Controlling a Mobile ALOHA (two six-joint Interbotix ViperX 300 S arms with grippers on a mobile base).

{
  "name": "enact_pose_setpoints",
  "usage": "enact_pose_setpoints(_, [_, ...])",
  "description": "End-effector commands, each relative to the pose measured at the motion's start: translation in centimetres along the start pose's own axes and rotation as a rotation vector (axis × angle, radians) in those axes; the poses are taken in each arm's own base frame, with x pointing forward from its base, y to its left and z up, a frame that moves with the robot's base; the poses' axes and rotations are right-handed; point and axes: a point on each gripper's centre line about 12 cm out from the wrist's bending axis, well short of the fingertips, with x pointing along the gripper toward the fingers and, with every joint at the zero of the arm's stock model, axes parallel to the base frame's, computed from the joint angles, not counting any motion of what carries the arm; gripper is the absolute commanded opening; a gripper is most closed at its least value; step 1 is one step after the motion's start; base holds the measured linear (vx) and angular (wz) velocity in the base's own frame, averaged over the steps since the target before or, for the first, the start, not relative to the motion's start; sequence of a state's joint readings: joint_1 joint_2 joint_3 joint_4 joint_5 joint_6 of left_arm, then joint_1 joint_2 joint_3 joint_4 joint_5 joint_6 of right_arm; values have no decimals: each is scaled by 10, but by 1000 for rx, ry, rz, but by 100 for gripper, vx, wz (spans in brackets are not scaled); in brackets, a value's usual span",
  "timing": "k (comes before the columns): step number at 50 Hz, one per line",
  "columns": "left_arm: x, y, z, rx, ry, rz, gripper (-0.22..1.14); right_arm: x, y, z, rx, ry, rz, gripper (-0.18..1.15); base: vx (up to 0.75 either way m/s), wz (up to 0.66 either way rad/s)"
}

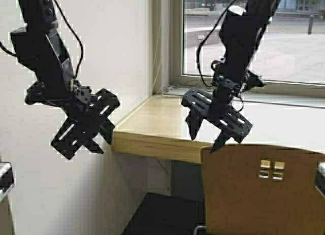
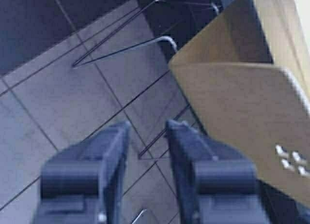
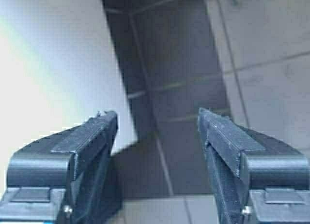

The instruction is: Push the chairs under the table

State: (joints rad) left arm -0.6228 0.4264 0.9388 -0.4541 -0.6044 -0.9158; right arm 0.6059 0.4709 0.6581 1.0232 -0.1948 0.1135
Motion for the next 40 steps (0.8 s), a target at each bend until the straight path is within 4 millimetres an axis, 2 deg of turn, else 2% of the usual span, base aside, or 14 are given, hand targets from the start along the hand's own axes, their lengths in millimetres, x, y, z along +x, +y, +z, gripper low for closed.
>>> enact_pose_setpoints(1, [-1,-10,-2,-3,2,-30,67,-3,10,18,11,-37,33,86,-31,28])
enact_pose_setpoints(8, [-7,-19,1,44,-4,-75,66,-11,18,24,-28,-64,67,86,-31,35])
enact_pose_setpoints(14, [-13,-45,12,230,-80,-226,65,-31,40,40,-265,-166,171,86,-30,36])
enact_pose_setpoints(17, [-17,-51,16,303,-101,-244,65,-44,47,46,-302,-193,208,86,-32,39])
enact_pose_setpoints(23, [-24,-49,22,376,-103,-220,65,-60,40,56,-300,-218,211,86,-34,37])
enact_pose_setpoints(29, [-27,-51,22,404,-100,-229,65,-71,32,71,-394,-251,208,86,-32,25])
enact_pose_setpoints(35, [-34,-51,9,435,-61,-241,65,-84,27,79,-428,-247,209,86,-34,21])
enact_pose_setpoints(40, [-36,-49,6,433,-44,-235,65,-92,23,85,-461,-259,211,86,-34,20])
